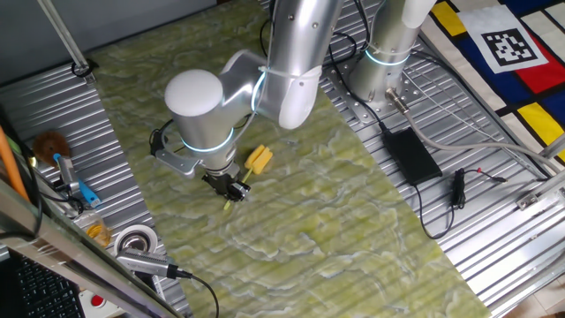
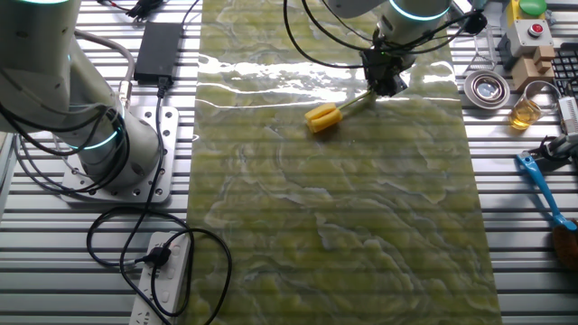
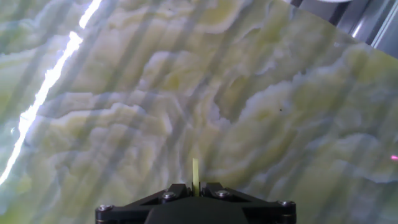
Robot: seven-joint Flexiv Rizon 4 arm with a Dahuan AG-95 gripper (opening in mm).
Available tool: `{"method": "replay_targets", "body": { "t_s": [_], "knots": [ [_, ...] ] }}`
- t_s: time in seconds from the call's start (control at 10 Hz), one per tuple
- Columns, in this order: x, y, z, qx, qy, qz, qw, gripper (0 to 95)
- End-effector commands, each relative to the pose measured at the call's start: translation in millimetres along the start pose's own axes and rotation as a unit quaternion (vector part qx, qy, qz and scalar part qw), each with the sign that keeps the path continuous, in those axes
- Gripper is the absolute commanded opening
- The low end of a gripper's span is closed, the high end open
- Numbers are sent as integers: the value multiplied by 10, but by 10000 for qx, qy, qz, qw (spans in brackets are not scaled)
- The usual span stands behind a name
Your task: Scrub the table with a brush
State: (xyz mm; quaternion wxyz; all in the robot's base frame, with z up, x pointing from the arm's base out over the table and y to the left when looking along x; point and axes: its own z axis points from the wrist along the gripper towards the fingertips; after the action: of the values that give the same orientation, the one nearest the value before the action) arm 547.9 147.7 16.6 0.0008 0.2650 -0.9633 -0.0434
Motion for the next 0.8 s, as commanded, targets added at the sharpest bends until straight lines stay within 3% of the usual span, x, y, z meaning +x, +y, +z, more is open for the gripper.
{"method": "replay_targets", "body": {
  "t_s": [0.1, 0.5, 0.8],
  "knots": [
    [4, 1, -9, -7, 0, -5, 10000, 0],
    [1, 2, -23, -98, -104, 11, 9999, 0],
    [-54, 27, -235, -72, -138, -61, 9999, 0]
  ]
}}
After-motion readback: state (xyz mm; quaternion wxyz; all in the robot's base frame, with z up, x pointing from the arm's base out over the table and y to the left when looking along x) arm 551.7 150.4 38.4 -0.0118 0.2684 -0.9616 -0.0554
